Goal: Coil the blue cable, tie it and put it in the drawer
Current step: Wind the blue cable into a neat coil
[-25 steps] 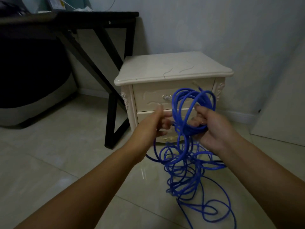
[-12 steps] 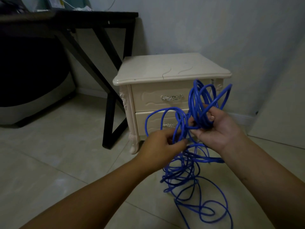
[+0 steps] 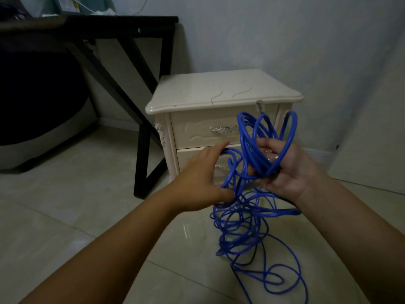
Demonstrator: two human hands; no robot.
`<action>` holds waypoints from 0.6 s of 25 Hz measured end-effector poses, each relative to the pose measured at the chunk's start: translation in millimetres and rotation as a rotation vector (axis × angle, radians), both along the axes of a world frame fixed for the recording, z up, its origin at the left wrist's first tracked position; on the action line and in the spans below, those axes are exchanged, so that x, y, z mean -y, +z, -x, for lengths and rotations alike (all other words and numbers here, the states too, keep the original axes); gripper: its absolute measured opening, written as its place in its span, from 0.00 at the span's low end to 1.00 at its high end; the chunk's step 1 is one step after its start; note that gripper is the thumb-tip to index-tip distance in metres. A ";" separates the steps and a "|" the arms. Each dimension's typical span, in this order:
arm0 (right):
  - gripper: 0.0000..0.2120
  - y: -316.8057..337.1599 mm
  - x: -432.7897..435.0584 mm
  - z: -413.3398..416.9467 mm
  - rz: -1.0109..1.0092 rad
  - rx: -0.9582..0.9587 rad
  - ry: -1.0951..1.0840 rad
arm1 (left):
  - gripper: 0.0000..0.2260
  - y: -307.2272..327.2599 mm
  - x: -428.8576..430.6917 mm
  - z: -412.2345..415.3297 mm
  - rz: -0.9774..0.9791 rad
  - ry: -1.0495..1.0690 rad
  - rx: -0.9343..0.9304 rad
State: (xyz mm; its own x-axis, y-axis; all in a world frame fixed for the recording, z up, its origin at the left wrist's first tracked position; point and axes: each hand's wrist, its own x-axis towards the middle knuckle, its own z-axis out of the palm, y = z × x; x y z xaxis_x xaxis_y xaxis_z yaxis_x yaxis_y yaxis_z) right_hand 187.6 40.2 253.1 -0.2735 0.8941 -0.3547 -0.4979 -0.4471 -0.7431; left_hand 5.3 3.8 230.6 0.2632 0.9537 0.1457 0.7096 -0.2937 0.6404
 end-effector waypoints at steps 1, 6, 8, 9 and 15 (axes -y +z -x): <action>0.18 1.5 1.0 -1.3 -0.004 0.000 0.000 | 0.42 1.3 0.4 1.4 0.073 0.009 0.089; 0.14 3.9 -4.7 -12.3 -0.023 0.000 -0.005 | 0.18 7.7 -0.4 11.2 0.299 0.175 0.590; 0.16 3.1 -7.8 -16.7 -0.025 0.048 -0.023 | 0.15 10.1 -2.3 15.8 0.391 0.228 0.762; 0.15 3.1 -8.1 -17.9 -0.021 0.067 -0.028 | 0.14 10.3 -2.8 18.2 0.424 0.242 0.796; 0.16 -0.8 -6.3 -15.1 -0.023 0.010 0.004 | 0.22 5.7 5.1 24.2 0.646 0.081 0.733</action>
State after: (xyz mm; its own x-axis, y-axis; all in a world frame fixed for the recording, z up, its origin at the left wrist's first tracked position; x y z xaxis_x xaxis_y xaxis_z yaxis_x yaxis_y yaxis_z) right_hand 202.7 46.4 252.3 -0.2733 0.9012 -0.3365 -0.4891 -0.4314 -0.7581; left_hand -19.0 -1.3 236.3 0.2460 0.9187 -0.3090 0.0744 0.2999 0.9511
